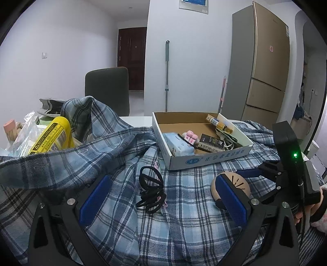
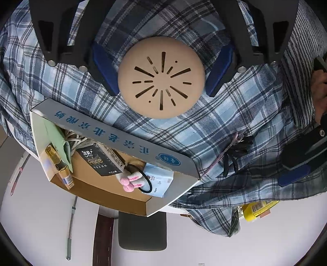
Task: Organize soft objects
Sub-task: 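Lower the right gripper onto the beige round disc and close it, then grasp the black coiled cable with the left gripper while the right holds the disc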
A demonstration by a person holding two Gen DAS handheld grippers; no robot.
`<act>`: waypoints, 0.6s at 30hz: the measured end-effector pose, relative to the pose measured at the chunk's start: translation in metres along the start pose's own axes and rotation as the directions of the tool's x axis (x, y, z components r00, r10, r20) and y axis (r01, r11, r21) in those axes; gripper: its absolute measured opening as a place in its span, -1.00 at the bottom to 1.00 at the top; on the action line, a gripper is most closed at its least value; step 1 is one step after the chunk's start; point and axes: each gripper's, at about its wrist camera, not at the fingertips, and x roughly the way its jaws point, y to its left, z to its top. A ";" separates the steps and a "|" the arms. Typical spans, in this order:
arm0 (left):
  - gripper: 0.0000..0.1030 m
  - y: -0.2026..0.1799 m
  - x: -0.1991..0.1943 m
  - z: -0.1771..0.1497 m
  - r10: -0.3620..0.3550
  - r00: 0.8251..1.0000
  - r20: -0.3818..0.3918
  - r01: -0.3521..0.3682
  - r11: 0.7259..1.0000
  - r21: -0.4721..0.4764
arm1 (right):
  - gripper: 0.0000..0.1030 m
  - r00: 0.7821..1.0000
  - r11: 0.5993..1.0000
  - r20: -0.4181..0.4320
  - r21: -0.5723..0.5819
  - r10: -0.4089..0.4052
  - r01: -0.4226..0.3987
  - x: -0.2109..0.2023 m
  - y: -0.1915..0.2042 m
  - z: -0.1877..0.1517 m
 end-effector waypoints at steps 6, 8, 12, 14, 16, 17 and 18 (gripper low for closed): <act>1.00 -0.001 -0.001 0.000 -0.002 1.000 0.001 0.002 1.000 0.000 | 0.56 1.000 1.000 0.003 -0.013 -0.014 0.014 0.002 0.002 0.003; 1.00 -0.001 -0.001 0.000 -0.003 1.000 0.000 0.003 1.000 0.000 | 0.53 0.999 0.999 0.027 -0.021 -0.025 0.025 -0.003 0.003 0.004; 0.97 -0.002 0.000 0.000 -0.001 1.000 -0.004 0.001 1.000 0.005 | 0.52 0.993 0.999 0.111 -0.016 -0.039 0.041 -0.029 0.002 0.004; 0.91 -0.003 0.002 0.000 0.009 1.000 -0.013 -0.009 1.000 0.008 | 0.52 0.989 0.999 0.140 -0.012 -0.050 0.052 -0.043 -0.001 0.005; 0.87 -0.003 0.004 0.000 0.009 1.000 -0.022 -0.009 1.000 0.011 | 0.52 0.986 0.998 0.160 0.000 -0.054 0.055 -0.056 -0.004 0.005; 0.86 -0.004 0.005 0.000 0.009 1.000 -0.026 -0.008 1.000 0.012 | 0.52 0.983 0.998 0.175 0.011 -0.056 0.055 -0.063 -0.007 0.005; 0.84 -0.004 0.006 0.000 0.008 0.999 -0.031 -0.008 1.000 0.014 | 0.52 0.981 0.998 0.186 0.018 -0.059 0.057 -0.068 -0.008 0.003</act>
